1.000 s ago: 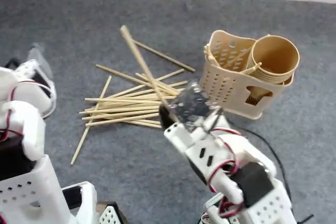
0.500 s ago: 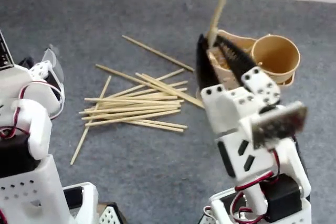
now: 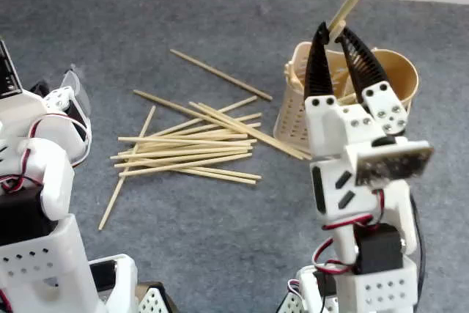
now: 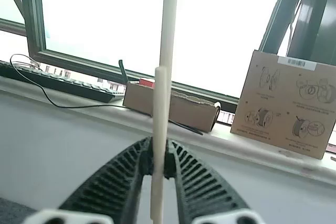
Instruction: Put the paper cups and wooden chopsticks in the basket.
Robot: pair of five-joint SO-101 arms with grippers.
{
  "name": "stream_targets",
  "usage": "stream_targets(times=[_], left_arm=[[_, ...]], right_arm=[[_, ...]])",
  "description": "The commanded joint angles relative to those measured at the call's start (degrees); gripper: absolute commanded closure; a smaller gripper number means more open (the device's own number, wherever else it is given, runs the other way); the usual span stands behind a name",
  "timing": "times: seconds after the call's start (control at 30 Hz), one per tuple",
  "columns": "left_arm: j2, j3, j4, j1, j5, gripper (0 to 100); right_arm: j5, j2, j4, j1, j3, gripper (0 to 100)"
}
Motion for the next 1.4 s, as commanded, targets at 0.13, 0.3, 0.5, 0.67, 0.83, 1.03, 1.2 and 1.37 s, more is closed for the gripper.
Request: stream_targets(times=[0.13, 0.3, 0.5, 0.67, 0.83, 1.03, 1.2, 1.37], left_arm=[[-0.8, -0.3, -1.0, 1.5, -0.6, 86], [-0.8, -0.3, -0.9, 1.5, -0.4, 86], [-0.8, -0.3, -0.9, 1.5, -0.4, 86], [-0.8, -0.2, -0.9, 1.5, -0.4, 86], [-1.2, 2.7, -2.6, 1.5, -0.4, 86], [-1.2, 3.7, -4.1, 1.5, -0.4, 86], [-1.2, 3.8, -4.1, 1.5, -0.4, 86], [-1.2, 3.9, -4.1, 1.5, -0.4, 86]], right_arm=[[-0.5, -0.7, -2.8, 3.8, 8.6, 99.2], [-0.6, 5.1, -2.8, 4.7, 11.9, 99.2], [-8.8, 17.5, -2.7, 8.4, 9.8, 94.6], [-14.2, 16.4, -0.3, 9.3, 6.5, 80.7], [-12.7, 1.6, 12.4, 6.3, 6.3, 83.4], [-10.2, -8.5, 20.4, 1.5, 6.2, 89.9], [-4.2, -9.5, 32.1, -8.6, 3.5, 96.2], [-3.9, -9.7, 48.0, -22.0, -2.2, 96.4]])
